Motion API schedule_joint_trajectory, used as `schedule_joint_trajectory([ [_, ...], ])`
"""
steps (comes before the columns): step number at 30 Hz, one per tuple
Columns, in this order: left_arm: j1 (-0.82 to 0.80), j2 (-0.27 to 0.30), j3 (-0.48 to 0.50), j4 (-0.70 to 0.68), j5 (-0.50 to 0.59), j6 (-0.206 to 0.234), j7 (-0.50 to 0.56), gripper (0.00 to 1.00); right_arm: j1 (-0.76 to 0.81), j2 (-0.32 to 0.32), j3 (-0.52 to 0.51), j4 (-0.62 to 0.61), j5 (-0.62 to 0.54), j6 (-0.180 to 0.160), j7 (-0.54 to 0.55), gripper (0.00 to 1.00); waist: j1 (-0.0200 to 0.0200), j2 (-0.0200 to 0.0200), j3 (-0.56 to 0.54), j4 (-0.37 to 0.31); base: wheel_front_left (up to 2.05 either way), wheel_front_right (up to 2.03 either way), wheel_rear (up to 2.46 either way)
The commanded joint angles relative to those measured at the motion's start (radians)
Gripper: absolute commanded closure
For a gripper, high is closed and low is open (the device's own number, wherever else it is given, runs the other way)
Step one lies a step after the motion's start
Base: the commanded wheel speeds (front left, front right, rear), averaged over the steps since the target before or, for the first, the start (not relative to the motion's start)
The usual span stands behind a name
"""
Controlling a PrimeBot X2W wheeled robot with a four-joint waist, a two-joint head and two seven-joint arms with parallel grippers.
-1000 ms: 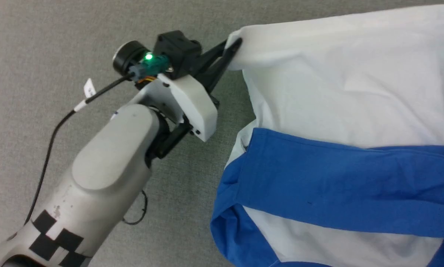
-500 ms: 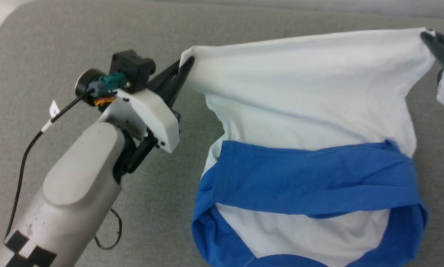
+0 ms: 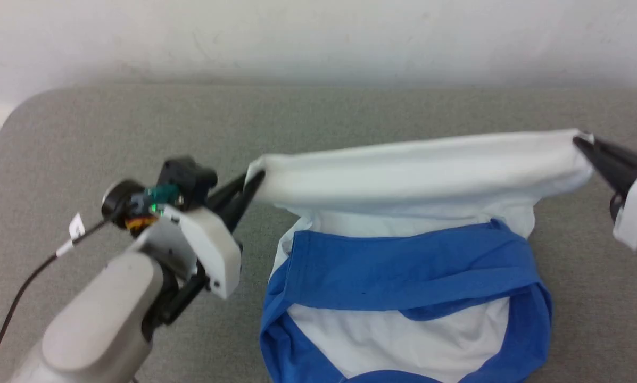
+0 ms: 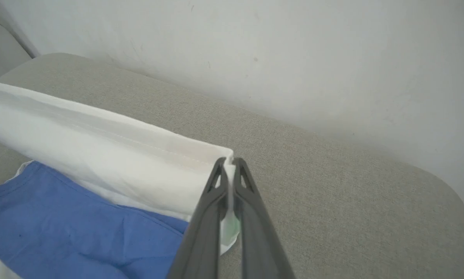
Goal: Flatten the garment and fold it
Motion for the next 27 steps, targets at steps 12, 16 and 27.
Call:
schedule_joint_trajectory([
  [12,0.258,0.131,-0.079,-0.186,-0.029,0.048,0.101,1.0,0.393,-0.055,-0.077,-0.234,-0.026,-0.002,0.174,1.0,0.0003,-0.0001,-0.066,-0.026,0.0,0.0,0.0],
  [16,0.303,0.149,-0.119,-0.196,-0.029,0.041,0.134,1.0,0.467,-0.07,-0.063,-0.277,-0.059,-0.002,0.229,1.0,0.0003,-0.0001,-0.067,-0.022,0.0,0.0,0.0],
  [27,0.322,0.114,-0.229,-0.081,0.001,-0.023,0.173,1.0,0.525,-0.07,0.008,-0.268,-0.126,-0.002,0.297,1.0,0.0003,-0.0001,-0.035,-0.005,0.0,0.0,0.0],
])
